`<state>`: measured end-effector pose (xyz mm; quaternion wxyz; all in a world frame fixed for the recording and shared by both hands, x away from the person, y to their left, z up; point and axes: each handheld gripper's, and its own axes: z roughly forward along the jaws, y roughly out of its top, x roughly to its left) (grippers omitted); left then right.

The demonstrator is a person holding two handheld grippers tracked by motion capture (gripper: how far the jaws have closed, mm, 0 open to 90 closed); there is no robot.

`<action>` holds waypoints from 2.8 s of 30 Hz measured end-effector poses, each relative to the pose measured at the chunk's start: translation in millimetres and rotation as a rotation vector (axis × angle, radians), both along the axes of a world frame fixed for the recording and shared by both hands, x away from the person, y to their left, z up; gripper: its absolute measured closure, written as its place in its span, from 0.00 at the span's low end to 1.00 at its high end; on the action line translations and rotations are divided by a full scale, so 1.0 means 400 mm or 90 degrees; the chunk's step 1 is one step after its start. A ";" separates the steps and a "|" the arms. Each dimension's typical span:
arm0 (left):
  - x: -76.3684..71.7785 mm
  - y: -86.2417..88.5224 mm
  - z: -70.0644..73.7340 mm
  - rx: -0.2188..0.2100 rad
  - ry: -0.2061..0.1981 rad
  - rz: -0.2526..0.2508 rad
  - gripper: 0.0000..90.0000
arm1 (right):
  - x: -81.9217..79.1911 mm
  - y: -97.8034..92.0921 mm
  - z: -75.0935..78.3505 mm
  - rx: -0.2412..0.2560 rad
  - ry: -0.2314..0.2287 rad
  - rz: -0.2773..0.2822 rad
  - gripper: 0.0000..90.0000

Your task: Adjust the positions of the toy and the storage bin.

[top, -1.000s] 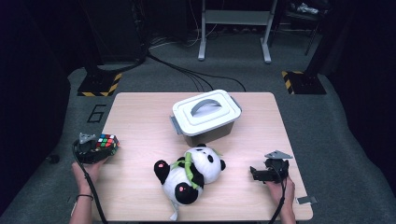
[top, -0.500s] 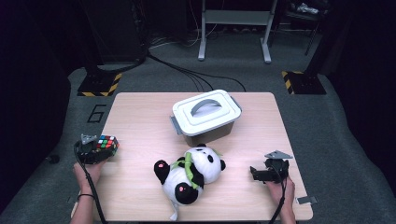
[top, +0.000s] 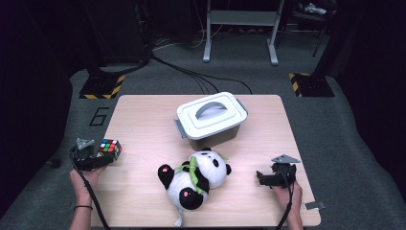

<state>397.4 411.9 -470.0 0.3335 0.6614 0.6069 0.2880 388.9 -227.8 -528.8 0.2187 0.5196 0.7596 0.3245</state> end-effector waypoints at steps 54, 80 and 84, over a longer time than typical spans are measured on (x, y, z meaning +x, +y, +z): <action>-0.150 -0.387 0.089 -0.070 0.017 -0.295 0.00 | 0.000 -0.002 0.000 -0.004 -0.001 0.000 0.01; -0.127 -0.397 0.051 -0.101 0.013 -0.386 0.75 | 0.000 -0.002 0.000 -0.003 -0.001 -0.001 0.01; -0.107 -0.383 0.059 -0.100 0.015 -0.414 0.75 | -0.001 -0.002 0.000 -0.003 -0.001 -0.002 0.01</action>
